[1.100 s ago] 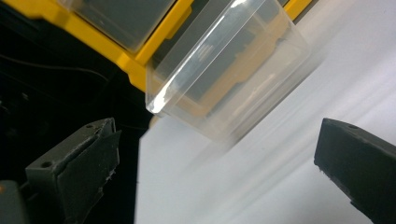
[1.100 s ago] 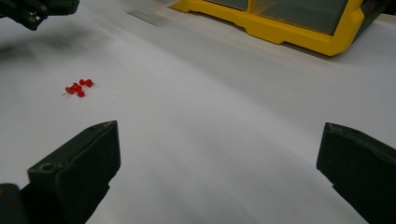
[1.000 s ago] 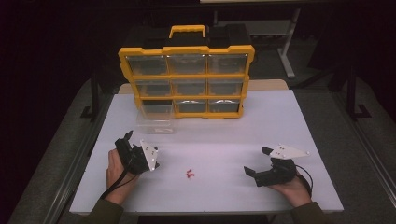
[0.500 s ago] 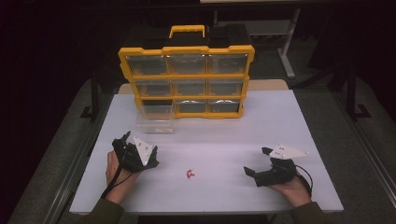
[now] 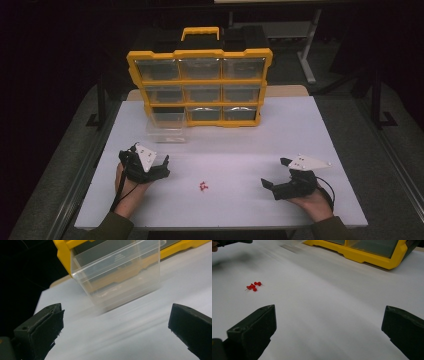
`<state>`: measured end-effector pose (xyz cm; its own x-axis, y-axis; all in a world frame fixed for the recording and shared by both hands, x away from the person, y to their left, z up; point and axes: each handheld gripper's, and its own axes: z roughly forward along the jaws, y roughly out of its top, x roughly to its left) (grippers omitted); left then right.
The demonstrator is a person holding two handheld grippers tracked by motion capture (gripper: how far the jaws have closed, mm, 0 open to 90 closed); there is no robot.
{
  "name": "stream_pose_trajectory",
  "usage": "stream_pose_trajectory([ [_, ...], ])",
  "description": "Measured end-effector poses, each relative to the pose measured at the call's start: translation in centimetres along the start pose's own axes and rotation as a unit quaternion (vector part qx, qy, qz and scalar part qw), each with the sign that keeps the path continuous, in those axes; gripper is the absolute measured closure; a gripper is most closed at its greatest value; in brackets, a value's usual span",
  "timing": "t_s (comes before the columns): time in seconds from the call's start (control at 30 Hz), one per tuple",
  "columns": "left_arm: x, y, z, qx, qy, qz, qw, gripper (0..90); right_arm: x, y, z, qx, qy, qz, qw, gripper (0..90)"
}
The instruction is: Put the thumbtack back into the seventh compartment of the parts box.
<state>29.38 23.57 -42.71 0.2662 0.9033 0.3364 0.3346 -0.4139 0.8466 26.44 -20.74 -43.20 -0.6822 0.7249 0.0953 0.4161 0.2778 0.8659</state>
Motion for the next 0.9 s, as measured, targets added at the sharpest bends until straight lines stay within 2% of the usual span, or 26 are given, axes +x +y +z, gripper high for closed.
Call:
stream_pose_trajectory([
  [0.17, 0.5, -0.1, 0.1, 0.003, -0.015, -0.044, 0.9989, 0.0, 0.0, 0.0, 0.0, 0.002, 0.0, 0.002, 1.0, 0.0],
  [0.23, 0.6, -0.2, 0.2, 0.0, -0.02, -0.062, 0.9979, 0.0, 0.0, 0.0, 0.0, 0.002, 0.0, 0.002, 1.0, 0.0],
  [0.27, 0.6, -0.2, 0.3, -0.005, -0.022, -0.077, 0.9968, 0.0, 0.0, 0.0, 0.0, 0.002, 0.0, 0.002, 1.0, 0.0],
  [0.3, 0.9, -0.2, 0.2, 0.007, -0.025, -0.067, 0.9974, 0.0, 0.0, 0.0, 0.0, 0.002, 0.0, 0.002, 1.0, 0.0],
  [0.33, 0.9, -0.2, 0.3, 0.001, -0.026, -0.086, 0.996, 0.0, 0.0, 0.0, 0.0, 0.002, 0.0, 0.002, 1.0, 0.0],
  [0.37, 1.1, -0.3, 0.2, 0.008, -0.028, -0.08, 0.9964, 0.0, 0.0, 0.0, 0.0, 0.002, 0.0, 0.002, 1.0, 0.0],
  [0.5, 1.5, -0.4, 0.4, 0.008, -0.029, -0.091, 0.9954, 0.0, 0.0, 0.0, 0.0, 0.001, 0.0, 0.001, 1.0, 0.0],
  [0.53, 1.5, -0.4, 0.4, 0.005, -0.03, -0.1, 0.9945, 0.0, 0.0, 0.0, 0.0, 0.0, 0.001, 0.0, 1.0, 0.0],
  [0.57, 1.6, -0.4, 0.4, 0.009, -0.032, -0.099, 0.9945, 0.0, 0.0, 0.0, 0.0, -0.001, 0.001, 0.0, 1.0, 0.0],
  [0.6, 1.6, -0.4, 0.5, 0.009, -0.035, -0.112, 0.9931, 0.0, 0.0, 0.0, 0.0, 0.0, 0.0, 0.0, 1.0, 0.0],
  [0.67, 1.7, -0.4, 0.5, 0.014, -0.036, -0.106, 0.9936, 0.0, 0.0, 0.0, 0.0, 0.002, 0.001, 0.001, 1.0, 0.0],
  [0.7, 1.7, -0.4, 0.5, 0.013, -0.038, -0.099, 0.9943, 0.0, 0.0, 0.0, 0.0, 0.001, 0.001, 0.0, 1.0, 0.0],
  [0.73, 1.7, -0.4, 0.5, 0.01, -0.04, -0.105, 0.9936, 0.0, 0.0, 0.0, 0.0, 0.001, 0.001, 0.0, 1.0, 0.0],
  [0.77, 1.7, -0.4, 0.5, 0.01, -0.042, -0.1, 0.9941, 0.0, 0.0, 0.0, 0.1, 0.001, 0.001, 0.0, 1.0, 0.0],
  [0.87, 1.6, -0.4, 0.6, 0.0, -0.054, -0.118, 0.9915, 0.0, 0.0, 0.0, 0.0, 0.001, 0.001, 0.0, 1.0, 0.0],
  [0.9, 1.8, -0.4, 0.5, -0.002, -0.06, -0.114, 0.9916, 0.0, 0.0, 0.0, 0.0, 0.0, 0.001, -0.001, 1.0, 0.0],
])
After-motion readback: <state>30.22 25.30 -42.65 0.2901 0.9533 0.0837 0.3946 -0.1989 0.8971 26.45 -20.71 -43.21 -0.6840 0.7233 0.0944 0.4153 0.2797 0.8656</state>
